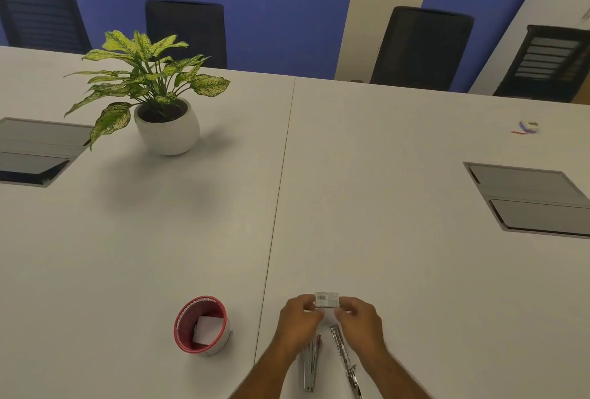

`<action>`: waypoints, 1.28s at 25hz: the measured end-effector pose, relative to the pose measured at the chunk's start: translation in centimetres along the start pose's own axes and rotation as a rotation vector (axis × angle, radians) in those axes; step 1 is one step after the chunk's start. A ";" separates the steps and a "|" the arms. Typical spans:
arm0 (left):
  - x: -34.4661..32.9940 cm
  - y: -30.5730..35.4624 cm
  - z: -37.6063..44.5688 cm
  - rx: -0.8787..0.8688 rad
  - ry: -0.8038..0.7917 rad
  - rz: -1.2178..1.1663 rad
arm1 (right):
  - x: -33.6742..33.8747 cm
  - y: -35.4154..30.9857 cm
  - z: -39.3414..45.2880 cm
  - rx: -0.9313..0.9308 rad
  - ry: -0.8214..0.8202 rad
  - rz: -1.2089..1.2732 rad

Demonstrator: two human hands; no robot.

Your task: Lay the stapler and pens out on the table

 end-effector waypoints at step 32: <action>1.8 -2.7 -10.3 0.095 0.212 -0.688 | 2.9 -1.5 -11.3 -0.074 -0.184 0.729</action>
Point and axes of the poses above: each hand's wrist, its own z-axis towards the middle knuckle, its own x-axis out of the back of the hand, y = z × x, the point moved 6 cm from there along z, towards the middle knuckle, and after that the axes turned 5 degrees about z, right-handed, at the moved point
